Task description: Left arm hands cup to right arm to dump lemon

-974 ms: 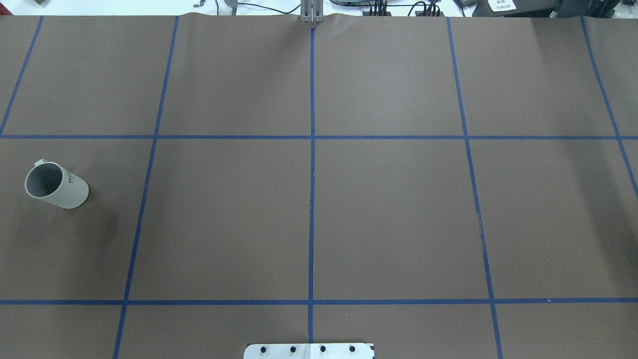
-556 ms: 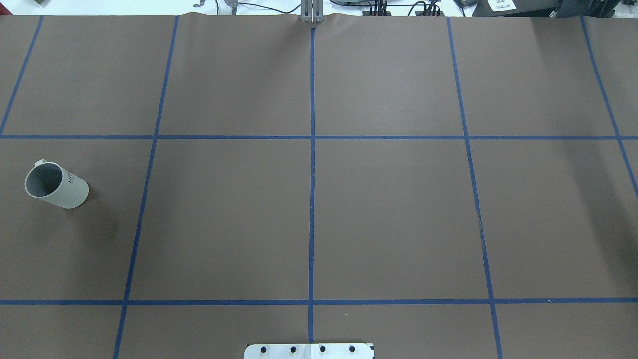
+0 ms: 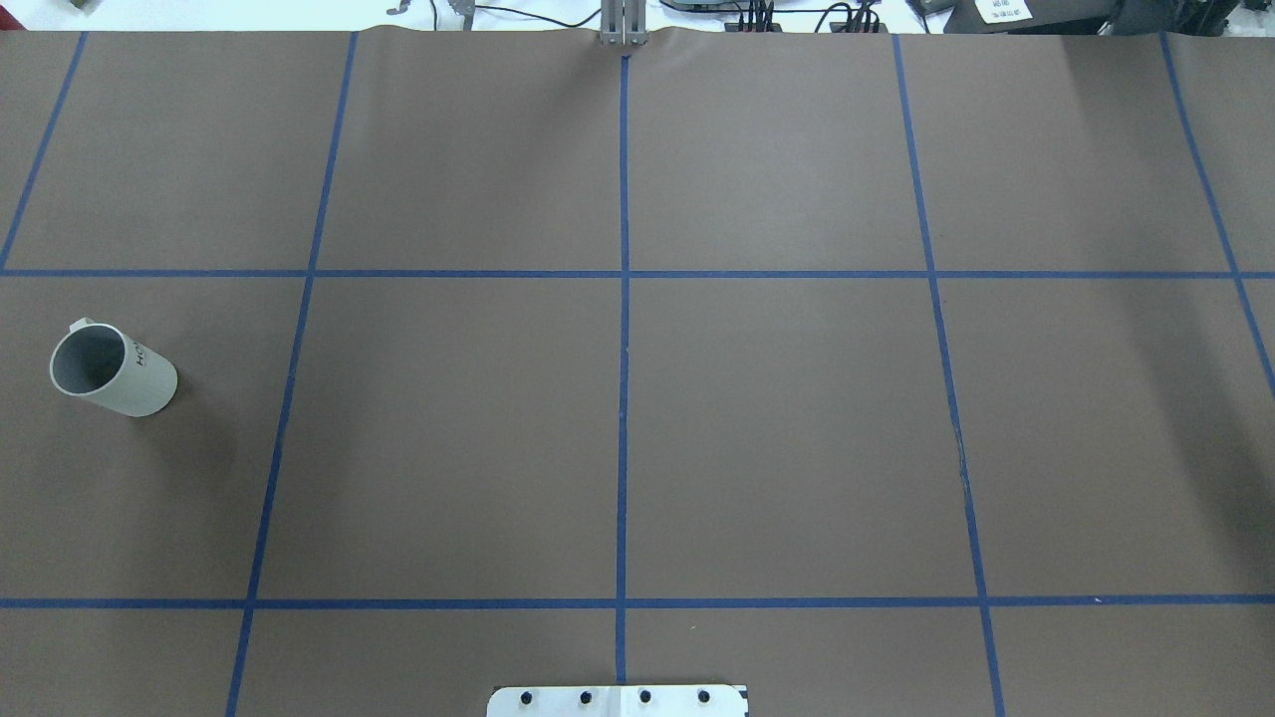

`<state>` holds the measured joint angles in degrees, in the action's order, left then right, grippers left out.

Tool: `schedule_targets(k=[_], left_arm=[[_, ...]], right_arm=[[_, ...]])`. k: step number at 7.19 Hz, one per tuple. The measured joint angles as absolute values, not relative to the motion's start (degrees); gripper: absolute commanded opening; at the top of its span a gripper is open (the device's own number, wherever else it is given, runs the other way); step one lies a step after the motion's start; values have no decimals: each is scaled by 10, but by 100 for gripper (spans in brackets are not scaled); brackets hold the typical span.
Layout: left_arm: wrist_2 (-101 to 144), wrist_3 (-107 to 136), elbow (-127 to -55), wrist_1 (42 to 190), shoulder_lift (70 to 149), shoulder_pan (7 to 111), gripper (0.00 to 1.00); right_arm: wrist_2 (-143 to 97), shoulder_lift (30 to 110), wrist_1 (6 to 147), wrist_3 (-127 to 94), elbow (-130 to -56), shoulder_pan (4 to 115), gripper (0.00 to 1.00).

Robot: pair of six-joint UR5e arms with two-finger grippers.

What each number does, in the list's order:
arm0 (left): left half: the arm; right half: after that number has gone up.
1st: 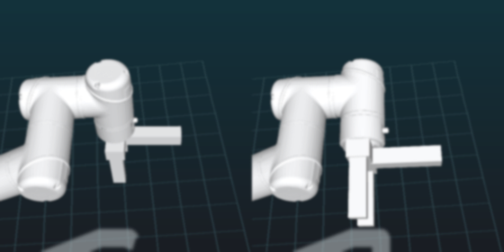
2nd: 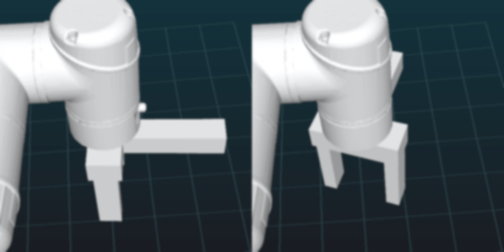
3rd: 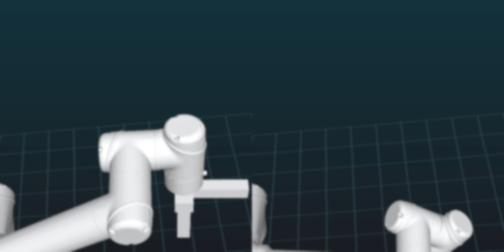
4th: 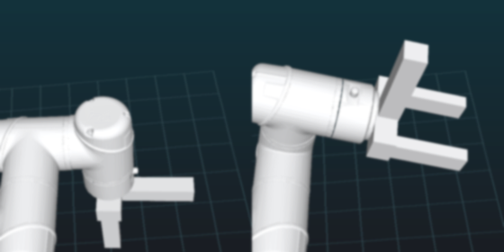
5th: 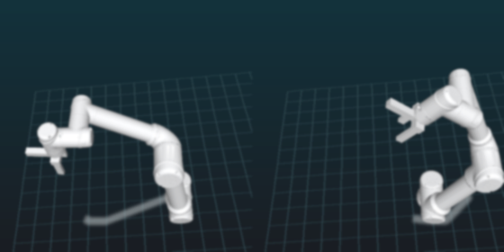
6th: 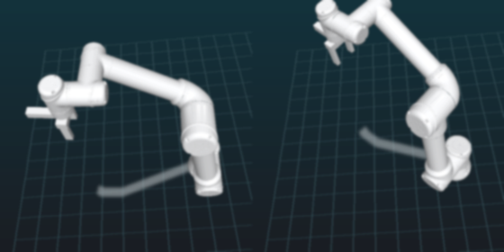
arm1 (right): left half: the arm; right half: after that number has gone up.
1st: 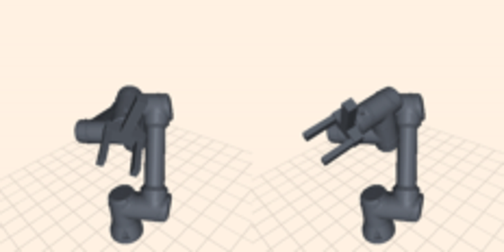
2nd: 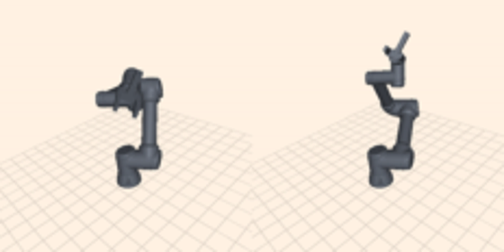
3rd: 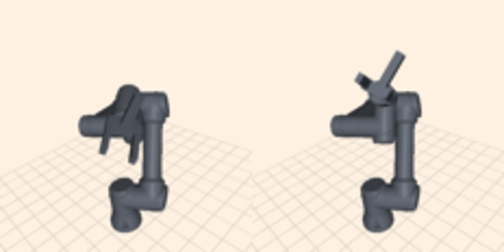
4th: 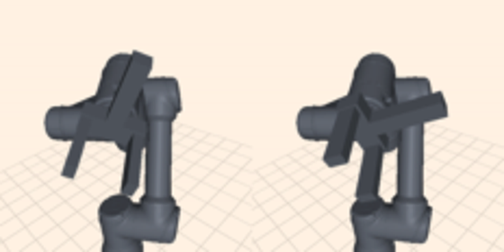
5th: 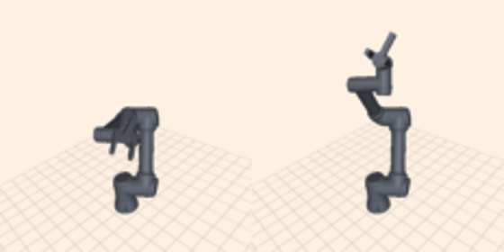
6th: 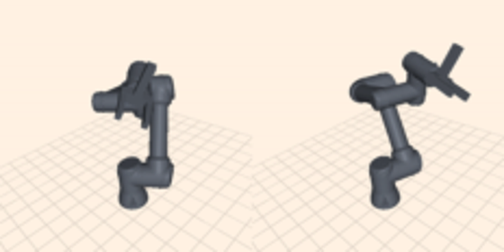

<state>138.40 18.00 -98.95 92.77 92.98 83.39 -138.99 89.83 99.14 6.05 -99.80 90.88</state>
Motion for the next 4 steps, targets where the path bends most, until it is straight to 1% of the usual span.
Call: schedule_targets(k=[2,4], left_arm=[[1365,285,-1042,943,894,772,100],[1333,321,-1054,948,886,719,100]], right_arm=[[-1390,898,992,61,-1001,909,100],[-1391,899,992,61,-1001,909,100]])
